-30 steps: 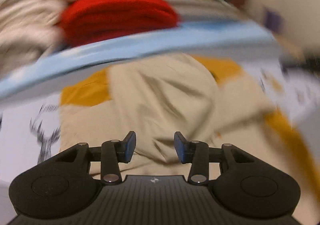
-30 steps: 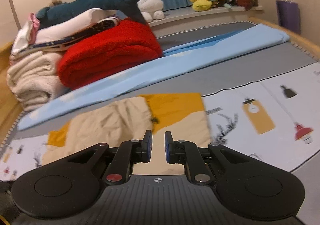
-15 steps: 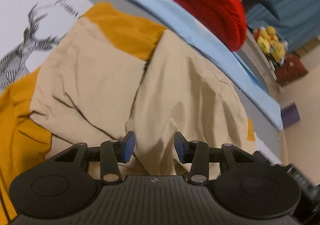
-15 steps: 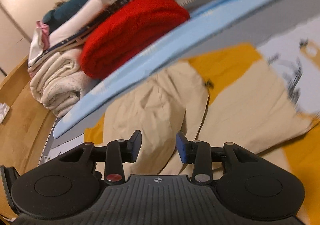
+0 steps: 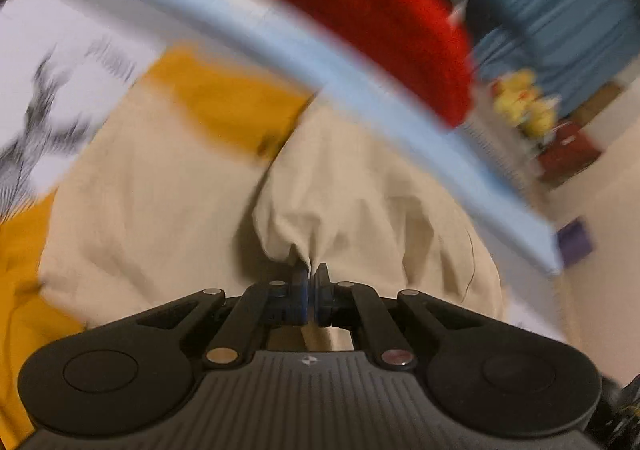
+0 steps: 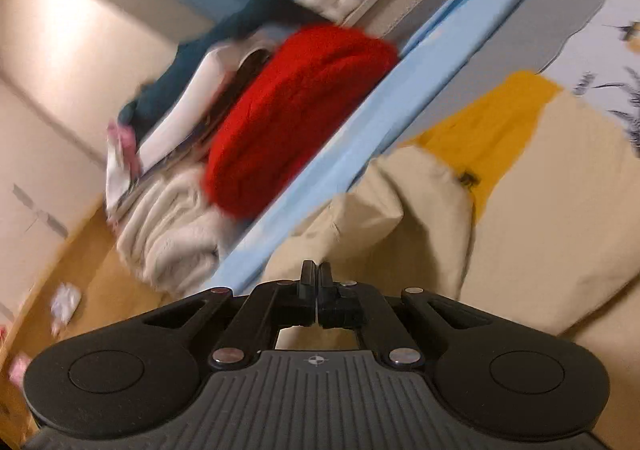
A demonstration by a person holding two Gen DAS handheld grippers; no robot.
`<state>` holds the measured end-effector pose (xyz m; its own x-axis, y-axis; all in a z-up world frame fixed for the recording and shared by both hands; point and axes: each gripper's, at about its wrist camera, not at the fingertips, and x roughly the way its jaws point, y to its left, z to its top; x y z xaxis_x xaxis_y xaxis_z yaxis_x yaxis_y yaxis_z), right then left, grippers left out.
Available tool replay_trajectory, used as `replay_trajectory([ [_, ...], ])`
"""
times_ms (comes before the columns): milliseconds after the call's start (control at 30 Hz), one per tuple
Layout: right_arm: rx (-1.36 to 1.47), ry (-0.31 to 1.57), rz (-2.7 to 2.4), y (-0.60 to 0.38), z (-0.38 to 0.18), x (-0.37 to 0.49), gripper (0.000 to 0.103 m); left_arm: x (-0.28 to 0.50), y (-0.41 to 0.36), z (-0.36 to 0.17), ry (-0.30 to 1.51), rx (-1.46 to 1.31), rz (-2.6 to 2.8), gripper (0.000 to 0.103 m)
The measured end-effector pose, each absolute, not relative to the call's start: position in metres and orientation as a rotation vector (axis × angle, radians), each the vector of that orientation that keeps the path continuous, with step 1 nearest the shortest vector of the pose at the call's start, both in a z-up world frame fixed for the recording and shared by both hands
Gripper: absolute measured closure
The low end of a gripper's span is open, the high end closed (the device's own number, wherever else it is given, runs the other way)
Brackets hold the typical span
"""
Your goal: Fold large clothes
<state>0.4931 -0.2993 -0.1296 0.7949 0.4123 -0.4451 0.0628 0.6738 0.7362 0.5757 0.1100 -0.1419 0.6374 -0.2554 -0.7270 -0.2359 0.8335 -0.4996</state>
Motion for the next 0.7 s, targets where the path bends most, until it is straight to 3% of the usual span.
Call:
replay_trajectory([
  [33, 0.793, 0.716, 0.161, -0.298, -0.143, 0.496, 0.103, 0.578, 0.109, -0.156, 0.984, -0.605, 0.011, 0.095],
  [67, 0.766, 0.793, 0.122, -0.295, -0.158, 0.498, 0.103, 0.579, 0.107, -0.164, 1.05, -0.577, 0.039, 0.079],
  [100, 0.738, 0.859, 0.086, -0.291, -0.169, 0.499, 0.103, 0.579, 0.103, -0.162, 1.052, -0.528, 0.065, 0.075],
  [233, 0.755, 0.912, 0.053, -0.287, -0.179, 0.501, 0.103, 0.561, 0.071, -0.107, 0.769, -0.284, 0.041, 0.073],
  [300, 0.729, 0.9, 0.057, -0.284, -0.172, 0.502, 0.103, 0.556, 0.055, -0.099, 0.714, -0.267, -0.103, 0.072],
  [367, 0.72, 0.904, 0.052, -0.283, -0.171, 0.502, 0.103, 0.559, 0.04, -0.119, 0.799, -0.233, -0.195, 0.072],
  [433, 0.712, 0.908, 0.046, -0.285, -0.174, 0.501, 0.102, 0.566, 0.033, -0.159, 1.013, -0.131, -0.109, 0.073],
  [500, 0.708, 0.914, 0.034, -0.285, -0.172, 0.505, 0.096, 0.564, 0.041, -0.169, 1.052, -0.171, -0.094, 0.077],
  [567, 0.688, 0.898, 0.01, -0.287, -0.161, 0.501, 0.076, 0.566, 0.044, -0.154, 1.04, -0.218, -0.114, 0.075],
  [700, 0.557, 0.777, -0.008, -0.275, -0.131, 0.499, 0.07, 0.558, 0.057, -0.129, 0.921, -0.296, -0.137, 0.074],
])
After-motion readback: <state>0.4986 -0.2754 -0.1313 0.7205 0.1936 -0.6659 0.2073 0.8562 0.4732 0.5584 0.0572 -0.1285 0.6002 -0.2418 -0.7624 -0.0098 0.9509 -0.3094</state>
